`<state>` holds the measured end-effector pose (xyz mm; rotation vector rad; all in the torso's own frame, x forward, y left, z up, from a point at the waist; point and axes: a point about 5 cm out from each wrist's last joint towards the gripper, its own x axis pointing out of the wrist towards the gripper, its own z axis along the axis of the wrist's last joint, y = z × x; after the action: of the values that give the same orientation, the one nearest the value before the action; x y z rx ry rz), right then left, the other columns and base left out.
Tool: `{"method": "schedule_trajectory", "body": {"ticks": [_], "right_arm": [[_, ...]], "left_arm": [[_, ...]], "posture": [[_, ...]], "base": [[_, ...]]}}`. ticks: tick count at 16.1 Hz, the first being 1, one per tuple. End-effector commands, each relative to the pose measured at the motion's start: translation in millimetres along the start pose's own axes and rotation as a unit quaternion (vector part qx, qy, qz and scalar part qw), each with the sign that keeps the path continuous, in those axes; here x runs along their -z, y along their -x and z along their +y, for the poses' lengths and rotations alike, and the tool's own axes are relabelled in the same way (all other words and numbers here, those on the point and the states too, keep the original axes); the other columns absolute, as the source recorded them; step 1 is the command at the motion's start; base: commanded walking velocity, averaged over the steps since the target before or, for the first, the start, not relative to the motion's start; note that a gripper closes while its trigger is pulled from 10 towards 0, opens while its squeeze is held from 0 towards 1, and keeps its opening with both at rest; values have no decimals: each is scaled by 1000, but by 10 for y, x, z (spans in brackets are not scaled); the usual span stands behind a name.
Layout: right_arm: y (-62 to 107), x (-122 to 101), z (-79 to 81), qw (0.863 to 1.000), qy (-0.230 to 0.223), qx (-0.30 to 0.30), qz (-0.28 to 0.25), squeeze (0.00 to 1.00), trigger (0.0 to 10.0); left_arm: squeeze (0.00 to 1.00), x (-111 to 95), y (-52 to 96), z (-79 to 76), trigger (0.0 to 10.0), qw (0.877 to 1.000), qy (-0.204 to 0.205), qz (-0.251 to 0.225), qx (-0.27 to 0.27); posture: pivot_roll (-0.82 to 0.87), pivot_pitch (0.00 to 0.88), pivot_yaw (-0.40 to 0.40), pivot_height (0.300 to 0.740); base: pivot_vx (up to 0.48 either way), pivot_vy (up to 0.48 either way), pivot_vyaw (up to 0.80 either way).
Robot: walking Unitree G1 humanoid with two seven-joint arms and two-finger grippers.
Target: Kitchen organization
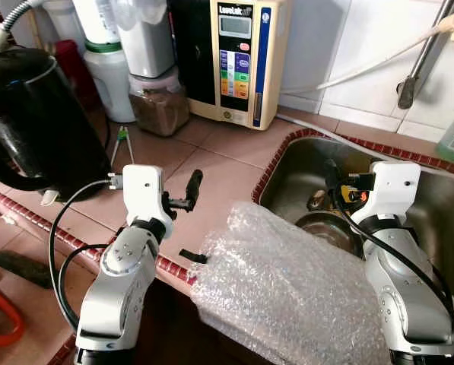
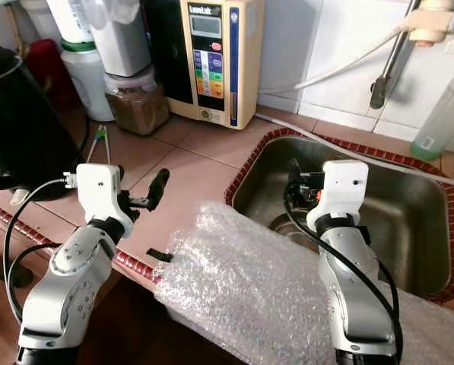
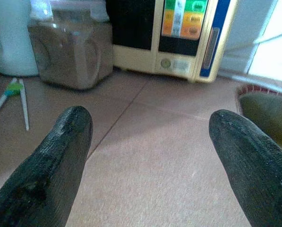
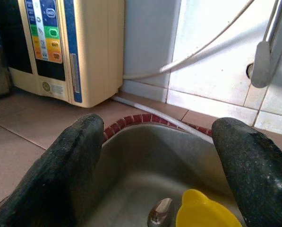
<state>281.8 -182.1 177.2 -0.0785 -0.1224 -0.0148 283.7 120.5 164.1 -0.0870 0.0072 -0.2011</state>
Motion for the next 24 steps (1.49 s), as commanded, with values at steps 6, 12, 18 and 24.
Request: {"method": "schedule_trajectory", "body": {"ticks": [6, 12, 18, 24], "right_arm": [[-10, -55, -31, 1000, 1, 8, -11, 0, 10000], [-31, -67, -52, 1000, 0, 17, -18, 0, 10000], [-41, -73, -62, 1000, -1, 21, -21, 0, 10000], [-60, -98, -73, 999, 3, 26, -31, 0, 10000]], "left_arm": [[0, -114, -84, -67, 10000, 1000, -4, -13, 9], [0, -134, -112, -81, 10000, 1000, -10, -11, 17], [0, -136, -125, -85, 10000, 1000, -9, -9, 19], [0, -125, -145, -109, 10000, 1000, -15, -6, 26]], "posture": [[-137, 8, 72, 740], [-133, 0, 86, 740], [-134, 0, 89, 740], [-132, 0, 88, 740]], "base": [[0, 0, 0], [-177, 0, 0], [-273, 0, 0], [-279, 0, 0]]}}
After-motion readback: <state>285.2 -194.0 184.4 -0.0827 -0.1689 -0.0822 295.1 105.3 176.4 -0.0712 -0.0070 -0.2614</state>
